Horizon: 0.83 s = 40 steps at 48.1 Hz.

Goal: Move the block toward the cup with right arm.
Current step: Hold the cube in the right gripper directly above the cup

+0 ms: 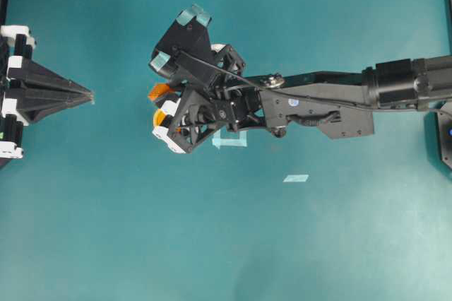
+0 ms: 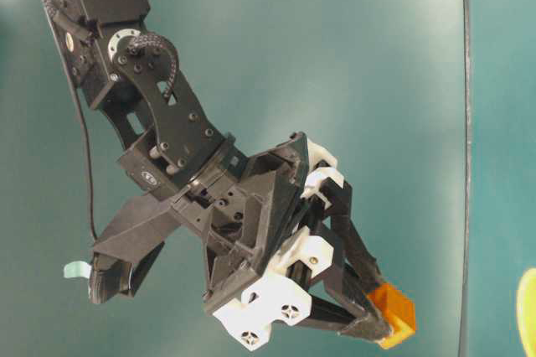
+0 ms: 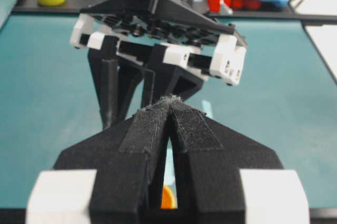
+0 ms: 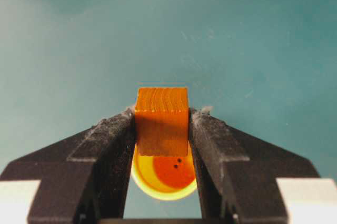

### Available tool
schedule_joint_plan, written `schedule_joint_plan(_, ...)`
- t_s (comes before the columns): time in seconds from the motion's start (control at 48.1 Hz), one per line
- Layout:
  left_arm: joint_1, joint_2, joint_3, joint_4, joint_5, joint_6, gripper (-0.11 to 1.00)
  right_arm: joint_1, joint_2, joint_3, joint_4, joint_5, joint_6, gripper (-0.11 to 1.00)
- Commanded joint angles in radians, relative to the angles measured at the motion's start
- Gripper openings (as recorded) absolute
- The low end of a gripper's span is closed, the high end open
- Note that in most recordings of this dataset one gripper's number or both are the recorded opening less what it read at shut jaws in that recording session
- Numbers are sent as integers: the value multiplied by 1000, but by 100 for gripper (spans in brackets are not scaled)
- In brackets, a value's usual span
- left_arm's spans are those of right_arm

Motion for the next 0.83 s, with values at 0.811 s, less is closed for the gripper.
schedule_joint_plan(0.811,0,14,-21,2,-5,0,0,9,-25,-6,0,-2,2,40)
